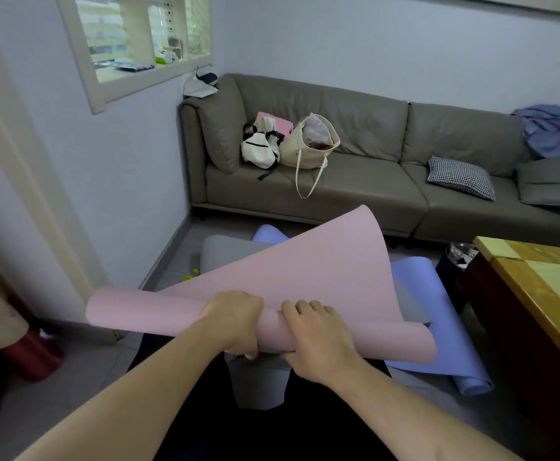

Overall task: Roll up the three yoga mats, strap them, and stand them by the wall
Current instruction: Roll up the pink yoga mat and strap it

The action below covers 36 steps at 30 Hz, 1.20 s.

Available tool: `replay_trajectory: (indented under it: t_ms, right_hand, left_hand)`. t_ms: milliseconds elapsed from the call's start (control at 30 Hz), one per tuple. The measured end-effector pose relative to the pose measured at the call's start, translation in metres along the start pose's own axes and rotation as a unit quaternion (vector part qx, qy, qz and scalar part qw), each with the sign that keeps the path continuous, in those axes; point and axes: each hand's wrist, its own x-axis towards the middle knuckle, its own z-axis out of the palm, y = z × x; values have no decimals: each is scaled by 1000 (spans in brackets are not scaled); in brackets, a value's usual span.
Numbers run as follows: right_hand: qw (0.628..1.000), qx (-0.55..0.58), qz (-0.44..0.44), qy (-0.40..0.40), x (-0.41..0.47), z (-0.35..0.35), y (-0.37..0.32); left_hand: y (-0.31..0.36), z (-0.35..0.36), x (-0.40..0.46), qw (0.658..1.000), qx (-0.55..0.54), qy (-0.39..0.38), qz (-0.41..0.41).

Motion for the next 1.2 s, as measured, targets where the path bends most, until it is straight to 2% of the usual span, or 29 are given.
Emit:
replay_trajectory:
  t_ms: [133, 300, 433, 533, 600, 700, 800, 867, 933, 1067, 1133, 1200]
  right_hand:
    - [1000, 4, 10, -14, 6, -10, 0]
    - [994, 53, 8, -94, 22, -28, 7]
    - [989, 66, 8, -133, 27, -30, 7]
    - [991, 76, 21, -112, 24, -24, 9]
    - [996, 67, 13, -66, 18, -21, 8]
    - [1000, 9, -18, 2, 3, -9, 1]
    - [1000, -5, 1, 2, -1, -10, -2]
    - [1000, 7, 11, -26, 4, -16, -2]
    - [999, 15, 9, -50, 9, -20, -1]
    - [997, 37, 8, -66, 15, -23, 4]
    - [997, 37, 3, -69, 18, -23, 3]
    - [998, 38, 7, -55, 18, -21, 2]
  left_hand:
    - [3, 3, -1, 1000, 8, 11, 7]
    - [3, 25, -9, 992, 34, 125, 11]
    - [3, 21, -11, 994, 32, 108, -5]
    - [-1, 6, -5, 999, -16, 48, -3]
    - [-5, -1, -1, 999, -36, 5, -1]
    - [-7, -6, 3, 1000, -22, -16, 0]
    - [-1, -5, 3, 1000, -8, -20, 8]
    - [0, 2, 1, 1000, -14, -7, 8]
    - [1, 11, -4, 999, -14, 37, 14]
    - [6, 26, -14, 989, 59, 134, 10]
    - [8, 30, -15, 987, 72, 144, -5]
    - [4, 25, -11, 992, 51, 119, -11]
